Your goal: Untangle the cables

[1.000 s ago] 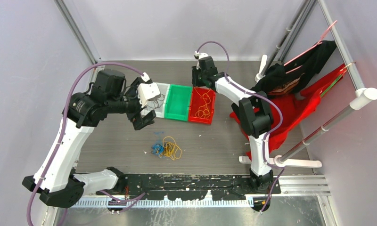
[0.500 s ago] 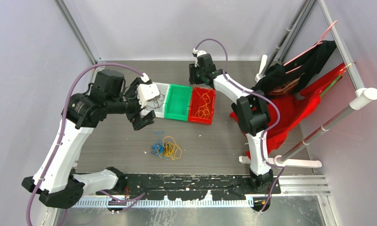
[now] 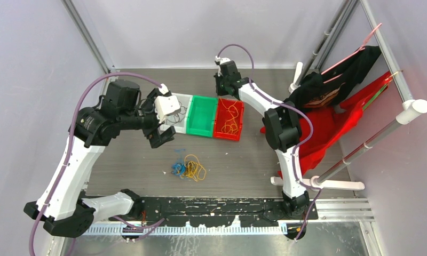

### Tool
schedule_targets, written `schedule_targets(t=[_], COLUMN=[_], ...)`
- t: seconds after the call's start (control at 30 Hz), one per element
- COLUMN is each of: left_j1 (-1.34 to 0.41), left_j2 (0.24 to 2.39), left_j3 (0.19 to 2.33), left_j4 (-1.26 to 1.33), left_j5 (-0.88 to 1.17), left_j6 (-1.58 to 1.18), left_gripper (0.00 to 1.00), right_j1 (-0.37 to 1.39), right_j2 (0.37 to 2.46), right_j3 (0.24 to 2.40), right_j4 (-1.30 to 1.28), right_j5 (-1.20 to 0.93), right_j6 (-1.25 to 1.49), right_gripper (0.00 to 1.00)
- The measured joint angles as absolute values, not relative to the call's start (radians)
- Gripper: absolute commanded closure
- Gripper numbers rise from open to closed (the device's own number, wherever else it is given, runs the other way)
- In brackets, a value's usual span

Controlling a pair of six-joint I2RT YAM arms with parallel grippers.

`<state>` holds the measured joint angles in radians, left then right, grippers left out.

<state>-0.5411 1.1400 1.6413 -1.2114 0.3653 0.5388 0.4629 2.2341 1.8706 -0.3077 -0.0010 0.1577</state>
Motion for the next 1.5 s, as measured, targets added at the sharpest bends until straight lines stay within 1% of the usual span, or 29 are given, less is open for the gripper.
schedule_targets(t=[0.1,0.2,0.47,0.67,0.83,0.93,1.07,1.17,1.5], left_j1=[-0.541,-0.541,-0.541,-0.541,-0.541,-0.541,-0.541,-0.541,-0.541], left_j2=[1.139,1.135,1.127,1.123,1.108,1.103,1.103,1.102,1.1], left_j3=[1.641,1.641,1.641,1.641,1.641,1.641,1.641,1.641,1.641], left_j4=[-1.211,-1.211,-1.212,-1.212,-1.212,-1.212,-1.212,-1.212,-1.212], left_j5=[0.365,0.365,0.363,0.362,0.363,0.363,0.363,0.364,0.363], left_j6=[0.54,0.542,0.542,0.54,0.539,0.54,0.54,0.54,0.543], left_gripper=[0.01,0.01,0.01,0.0,0.01,0.0,0.0,0.0,0.01], right_j1=[0.463,0.463,0.463,0.465,0.468,0.468,0.468,0.468,0.469], right_j2=[2.222,2.152,1.79,1.581,1.523,1.513,1.52,1.564,1.84], right_j3=[1.855,1.767,1.423,1.161,0.988,0.925,0.918,0.958,1.253], right_j4=[-0.275,-0.226,-0.01,0.187,0.269,0.285,0.288,0.271,0.07], right_j5=[0.009,0.02,-0.023,-0.093,-0.125,-0.13,-0.129,-0.101,0.025], right_j6=[0.156,0.158,0.214,0.261,0.306,0.33,0.346,0.344,0.293], right_gripper=[0.99,0.99,0.99,0.99,0.99,0.99,0.99,0.99,0.99])
